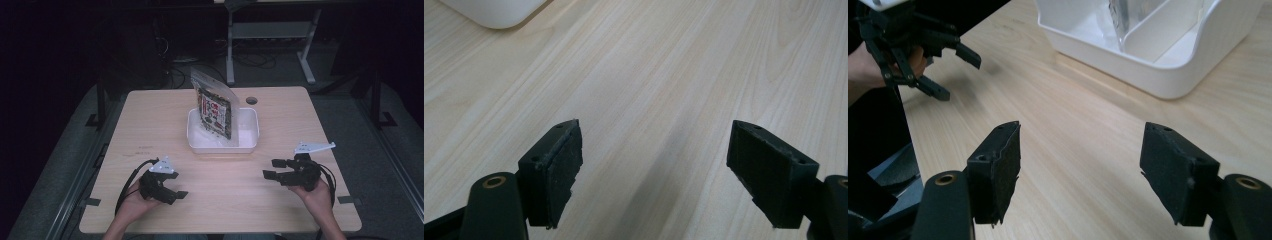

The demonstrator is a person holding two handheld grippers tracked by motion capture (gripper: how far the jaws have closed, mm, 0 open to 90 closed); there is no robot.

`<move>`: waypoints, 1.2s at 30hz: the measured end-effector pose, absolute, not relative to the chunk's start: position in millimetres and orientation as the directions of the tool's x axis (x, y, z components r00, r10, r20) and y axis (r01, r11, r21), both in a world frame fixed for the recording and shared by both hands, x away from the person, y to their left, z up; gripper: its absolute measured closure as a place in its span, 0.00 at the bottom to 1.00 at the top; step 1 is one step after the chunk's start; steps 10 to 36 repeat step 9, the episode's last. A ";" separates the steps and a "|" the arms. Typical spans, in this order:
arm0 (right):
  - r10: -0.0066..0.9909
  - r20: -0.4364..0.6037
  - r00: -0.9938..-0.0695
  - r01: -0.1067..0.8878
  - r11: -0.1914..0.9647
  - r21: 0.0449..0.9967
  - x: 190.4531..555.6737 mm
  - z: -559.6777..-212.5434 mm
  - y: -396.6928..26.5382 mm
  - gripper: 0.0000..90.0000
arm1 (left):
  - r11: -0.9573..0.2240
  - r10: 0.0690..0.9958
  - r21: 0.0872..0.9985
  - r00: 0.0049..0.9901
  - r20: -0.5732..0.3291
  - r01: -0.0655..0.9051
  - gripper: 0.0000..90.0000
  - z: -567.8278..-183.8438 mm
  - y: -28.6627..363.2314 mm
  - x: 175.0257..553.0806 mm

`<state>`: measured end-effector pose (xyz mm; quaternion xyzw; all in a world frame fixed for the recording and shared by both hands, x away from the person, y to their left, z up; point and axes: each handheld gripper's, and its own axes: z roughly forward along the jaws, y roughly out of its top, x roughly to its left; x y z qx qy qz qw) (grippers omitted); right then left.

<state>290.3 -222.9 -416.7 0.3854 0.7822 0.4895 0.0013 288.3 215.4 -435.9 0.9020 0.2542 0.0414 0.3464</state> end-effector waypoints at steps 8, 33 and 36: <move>0.606 0.383 -0.697 0.610 0.222 0.760 279.6 -430.7 -225.3 0.34 | -0.629 0.488 0.648 0.867 -0.100 0.429 0.24 -435.0 216.3 287.5; 0.607 0.384 -0.696 0.613 0.223 0.758 278.9 -432.4 -225.2 0.33 | -0.629 0.489 0.648 0.866 -0.099 0.429 0.24 -434.7 216.6 287.5; 0.607 0.384 -0.696 0.613 0.223 0.758 278.9 -432.4 -225.2 0.33 | -0.629 0.489 0.648 0.866 -0.099 0.429 0.24 -434.7 216.6 287.5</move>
